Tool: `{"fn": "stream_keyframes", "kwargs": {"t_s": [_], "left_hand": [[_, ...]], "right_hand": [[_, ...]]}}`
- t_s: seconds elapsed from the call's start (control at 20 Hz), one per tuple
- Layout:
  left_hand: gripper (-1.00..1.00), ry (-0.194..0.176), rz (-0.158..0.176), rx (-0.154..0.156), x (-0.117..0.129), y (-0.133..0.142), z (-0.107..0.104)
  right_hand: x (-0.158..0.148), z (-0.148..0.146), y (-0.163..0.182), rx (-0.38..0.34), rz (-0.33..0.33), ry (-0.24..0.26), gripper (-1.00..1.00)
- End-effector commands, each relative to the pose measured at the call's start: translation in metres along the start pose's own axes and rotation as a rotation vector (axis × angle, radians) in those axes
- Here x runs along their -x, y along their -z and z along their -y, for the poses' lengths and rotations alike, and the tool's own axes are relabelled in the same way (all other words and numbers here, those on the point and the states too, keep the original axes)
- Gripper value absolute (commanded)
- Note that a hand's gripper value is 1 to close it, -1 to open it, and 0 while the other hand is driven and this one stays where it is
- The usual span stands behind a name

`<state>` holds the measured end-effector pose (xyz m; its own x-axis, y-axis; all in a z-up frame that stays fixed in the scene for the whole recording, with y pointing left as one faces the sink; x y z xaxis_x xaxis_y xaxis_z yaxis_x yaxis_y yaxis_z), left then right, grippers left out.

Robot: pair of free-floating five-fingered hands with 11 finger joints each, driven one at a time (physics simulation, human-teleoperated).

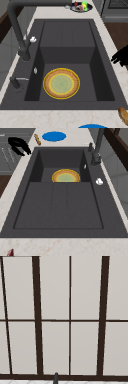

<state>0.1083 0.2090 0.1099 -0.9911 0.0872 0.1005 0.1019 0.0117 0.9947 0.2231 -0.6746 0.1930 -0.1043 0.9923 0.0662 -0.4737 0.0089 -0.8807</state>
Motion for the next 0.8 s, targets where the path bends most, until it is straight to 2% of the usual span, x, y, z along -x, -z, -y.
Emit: {"fn": "stream_keyframes", "kwargs": {"t_s": [0.0, 0.1, 0.2, 0.25, 0.3, 0.35, 0.55, 0.75], "left_hand": [[0.0, 0.0, 0.0, 0.0, 0.0, 0.0, 0.0], [0.0, 0.0, 0.0, 0.0, 0.0, 0.0, 0.0], [0.0, 0.0, 0.0, 0.0, 0.0, 0.0, 0.0], [0.0, 0.0, 0.0, 0.0, 0.0, 0.0, 0.0], [0.0, 0.0, 0.0, 0.0, 0.0, 0.0, 0.0], [0.0, 0.0, 0.0, 0.0, 0.0, 0.0, 0.0], [0.0, 0.0, 0.0, 0.0, 0.0, 0.0, 0.0], [0.0, 0.0, 0.0, 0.0, 0.0, 0.0, 0.0]], "right_hand": [[0.008, 0.009, -0.006, 0.002, 0.005, 0.018, -1.0], [0.011, 0.011, 0.007, -0.037, 0.026, 0.009, -1.0], [0.013, 0.006, 0.023, -0.069, 0.05, -0.025, -1.0], [0.013, 0.003, 0.028, -0.057, 0.051, -0.058, -1.0], [0.015, -0.001, 0.028, -0.023, 0.038, -0.067, -1.0], [0.015, -0.004, 0.033, -0.021, 0.029, -0.079, -1.0], [0.022, -0.011, 0.063, -0.019, 0.055, -0.081, -1.0], [0.025, -0.019, 0.074, 0.013, 0.074, -0.115, -1.0]]}}
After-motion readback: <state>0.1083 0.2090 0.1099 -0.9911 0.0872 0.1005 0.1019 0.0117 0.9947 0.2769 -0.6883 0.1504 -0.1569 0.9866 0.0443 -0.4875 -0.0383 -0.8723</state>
